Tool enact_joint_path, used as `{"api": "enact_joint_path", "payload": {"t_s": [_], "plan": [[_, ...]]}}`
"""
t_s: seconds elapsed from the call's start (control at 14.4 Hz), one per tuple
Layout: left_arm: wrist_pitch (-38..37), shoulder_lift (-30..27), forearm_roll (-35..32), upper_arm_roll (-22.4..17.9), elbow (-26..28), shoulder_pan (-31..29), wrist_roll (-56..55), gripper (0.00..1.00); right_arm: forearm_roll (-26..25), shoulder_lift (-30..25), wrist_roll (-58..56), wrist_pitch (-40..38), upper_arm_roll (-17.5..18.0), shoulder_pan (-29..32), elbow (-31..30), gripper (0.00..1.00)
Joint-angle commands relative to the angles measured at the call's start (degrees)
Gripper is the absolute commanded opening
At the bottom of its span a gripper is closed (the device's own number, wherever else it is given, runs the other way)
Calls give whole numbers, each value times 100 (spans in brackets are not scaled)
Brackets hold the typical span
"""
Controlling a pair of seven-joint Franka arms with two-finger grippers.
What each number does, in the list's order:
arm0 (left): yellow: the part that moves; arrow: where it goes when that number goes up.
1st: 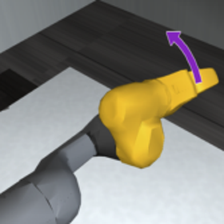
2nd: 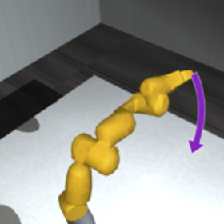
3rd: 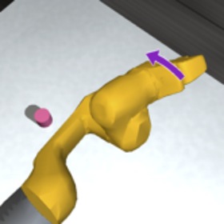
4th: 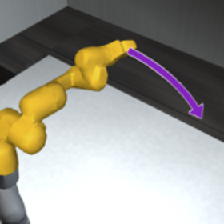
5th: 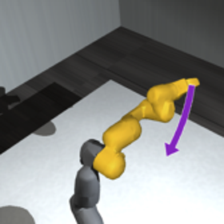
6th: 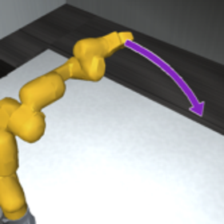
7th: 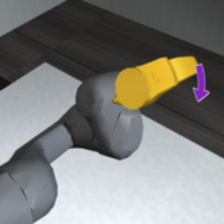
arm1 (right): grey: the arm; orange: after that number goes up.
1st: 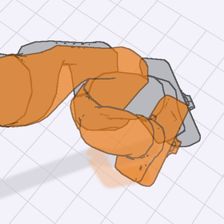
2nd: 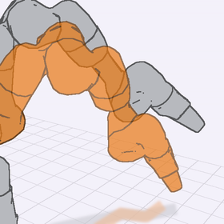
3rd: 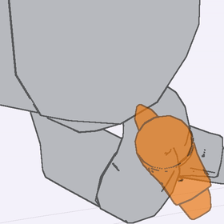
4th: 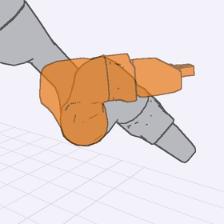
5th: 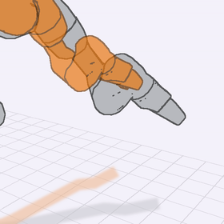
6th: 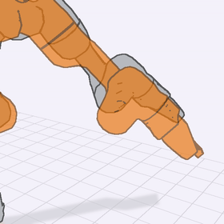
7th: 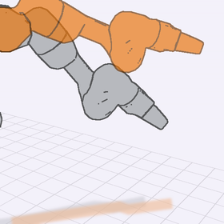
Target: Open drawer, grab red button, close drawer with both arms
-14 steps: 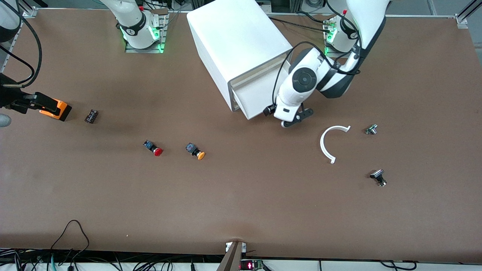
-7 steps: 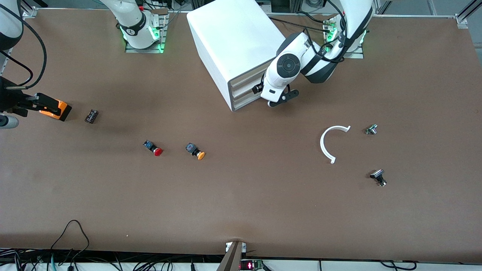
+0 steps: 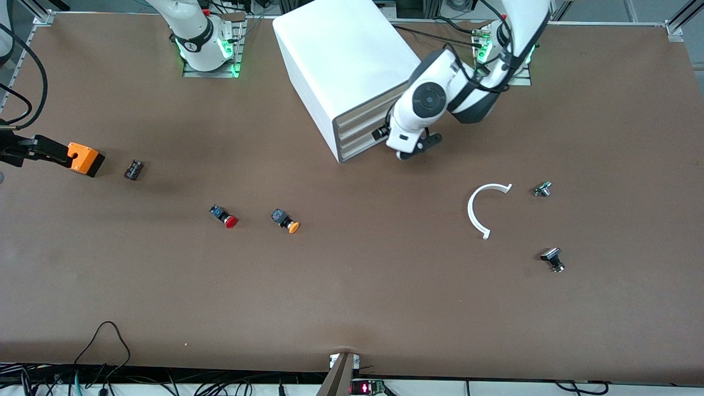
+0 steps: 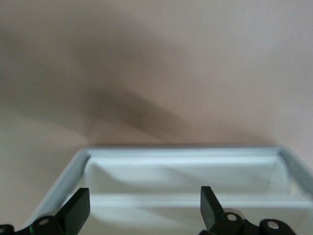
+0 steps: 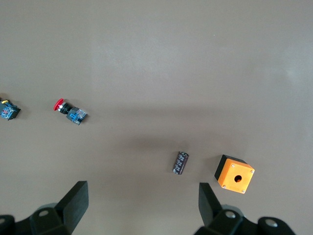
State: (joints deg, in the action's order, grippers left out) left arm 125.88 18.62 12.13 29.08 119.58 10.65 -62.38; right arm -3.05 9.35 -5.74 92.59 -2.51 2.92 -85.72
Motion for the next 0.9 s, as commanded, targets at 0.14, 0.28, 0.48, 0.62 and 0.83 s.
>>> {"api": "enact_joint_path", "payload": {"t_s": [0.14, 0.28, 0.48, 0.62, 0.83], "plan": [[-125, -394, -218, -412, -207, -965, 1831, 99, 32, -232, -50, -198, 233, -2, -225, 100], [-291, -604, -736, -412, -242, -1414, 2490, 99, 32, -538, -41, 11, 269, -2, -627, 100], [-871, -1350, -923, -412, -330, -2056, 3693, 99, 32, -1058, 326, 198, 295, -2, -1324, 100], [-1099, -1703, -932, -656, -522, -2216, 4668, 99, 24, -1032, 635, 259, 295, -168, -1316, 100], [-1846, -1896, -941, -1289, -1050, -2164, 5742, 99, 15, -1015, 671, 259, 216, -432, -1316, 100]]}}
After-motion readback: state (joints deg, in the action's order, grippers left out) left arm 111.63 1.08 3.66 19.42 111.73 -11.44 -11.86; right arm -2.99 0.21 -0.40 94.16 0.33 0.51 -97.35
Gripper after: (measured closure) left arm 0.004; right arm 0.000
